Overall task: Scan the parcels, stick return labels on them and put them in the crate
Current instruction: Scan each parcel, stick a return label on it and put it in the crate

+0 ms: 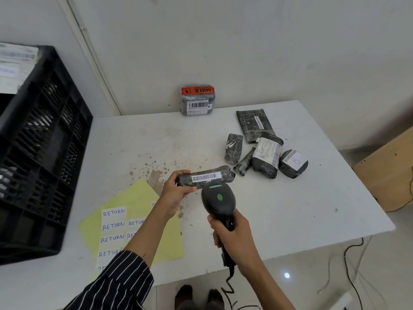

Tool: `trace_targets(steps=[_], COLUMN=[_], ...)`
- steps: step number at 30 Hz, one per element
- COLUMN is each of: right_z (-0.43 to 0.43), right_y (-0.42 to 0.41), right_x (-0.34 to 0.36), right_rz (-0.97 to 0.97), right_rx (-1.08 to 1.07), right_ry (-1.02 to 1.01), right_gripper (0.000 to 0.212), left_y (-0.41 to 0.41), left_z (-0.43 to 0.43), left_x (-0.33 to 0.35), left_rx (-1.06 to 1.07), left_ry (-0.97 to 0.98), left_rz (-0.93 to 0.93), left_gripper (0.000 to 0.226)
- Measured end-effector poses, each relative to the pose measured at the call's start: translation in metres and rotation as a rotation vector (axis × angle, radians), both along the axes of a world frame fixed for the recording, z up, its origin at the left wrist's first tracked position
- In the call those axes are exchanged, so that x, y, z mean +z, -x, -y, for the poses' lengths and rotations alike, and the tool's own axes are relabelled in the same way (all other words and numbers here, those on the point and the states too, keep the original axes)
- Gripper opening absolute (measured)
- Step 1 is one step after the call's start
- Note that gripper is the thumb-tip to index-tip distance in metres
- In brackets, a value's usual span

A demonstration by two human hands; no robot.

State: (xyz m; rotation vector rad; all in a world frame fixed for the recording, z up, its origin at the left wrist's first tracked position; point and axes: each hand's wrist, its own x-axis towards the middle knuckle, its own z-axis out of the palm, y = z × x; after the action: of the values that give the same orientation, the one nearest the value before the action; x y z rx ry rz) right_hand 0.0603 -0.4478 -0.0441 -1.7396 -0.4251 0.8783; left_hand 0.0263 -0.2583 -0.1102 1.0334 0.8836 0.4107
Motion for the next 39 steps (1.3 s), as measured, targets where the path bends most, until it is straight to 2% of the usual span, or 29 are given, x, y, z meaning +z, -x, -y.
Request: trace_targets(steps=[4,8,10,12,14,16,20,22,24,26,28,30,32,33,34,36,39], right_z=[0.008,0.022,0.026,0.027,0.028,0.029,0.034,0.034,0.033,0.024,0.006,-0.022,-0.055,-0.071,-0.086,-0.113,-0.14], right_y=[-0.023,-0.062,-0.08,-0.094,-0.103,-0.107,-0.107,-0.105,-0.099,-0.088,-0.074,-0.057,-0.038,-0.027,-0.015,0.009,0.031], right_x=[-0.029,-0.074,-0.09,-0.099,-0.105,-0.11,-0.119,-0.117,-0.114,-0.106,-0.094,-0.083,-0.08,-0.08,-0.082,-0.092,-0.116], right_rz=[0.286,0.595,0.686,0.737,0.773,0.771,0.809,0.838,0.865,0.974,1.07,1.084,0.981,0.888,0.804,0.755,0.854], right_rx=[-0.026,0.039,0.048,0.044,0.033,0.005,0.013,0.008,-0.028,-0.108,-0.135,-0.034,0.15,0.254,0.347,0.476,0.588], right_ry=[0.189,0.456,0.561,0.643,0.69,0.694,0.727,0.773,0.852,0.802,0.664,0.46,0.27,0.202,0.162,0.146,0.209], right_gripper=[0.019,0.027,0.031,0.033,0.033,0.032,0.033,0.048,0.079,0.097,0.085,0.048,0.014,0.006,0.003,0.008,0.019], left_y=[0.006,0.014,0.017,0.02,0.023,0.024,0.022,0.023,0.029,0.041,0.058,0.077,0.094,0.102,0.109,0.12,0.129], left_z=[0.008,0.026,0.035,0.042,0.047,0.049,0.05,0.05,0.048,0.041,0.032,0.023,0.017,0.015,0.014,0.012,0.01], left_x=[-0.008,-0.021,-0.029,-0.037,-0.043,-0.048,-0.05,-0.052,-0.051,-0.048,-0.049,-0.055,-0.062,-0.065,-0.069,-0.077,-0.083], left_rx=[-0.012,-0.011,-0.013,-0.07,-0.173,-0.241,-0.32,-0.343,-0.317,-0.255,-0.186,-0.102,-0.032,-0.033,-0.052,-0.113,-0.228], left_ry=[0.038,0.111,0.103,-0.011,-0.213,-0.403,-0.633,-0.733,-0.797,-0.874,-0.978,-1.039,-1.015,-0.986,-0.962,-0.936,-0.929], left_rz=[-0.059,-0.077,-0.099,-0.187,-0.292,-0.335,-0.385,-0.408,-0.412,-0.423,-0.476,-0.589,-0.718,-0.772,-0.812,-0.865,-0.939], left_gripper=[0.044,0.038,0.036,0.035,0.036,0.036,0.036,0.037,0.038,0.034,0.032,0.035,0.042,0.048,0.056,0.072,0.096])
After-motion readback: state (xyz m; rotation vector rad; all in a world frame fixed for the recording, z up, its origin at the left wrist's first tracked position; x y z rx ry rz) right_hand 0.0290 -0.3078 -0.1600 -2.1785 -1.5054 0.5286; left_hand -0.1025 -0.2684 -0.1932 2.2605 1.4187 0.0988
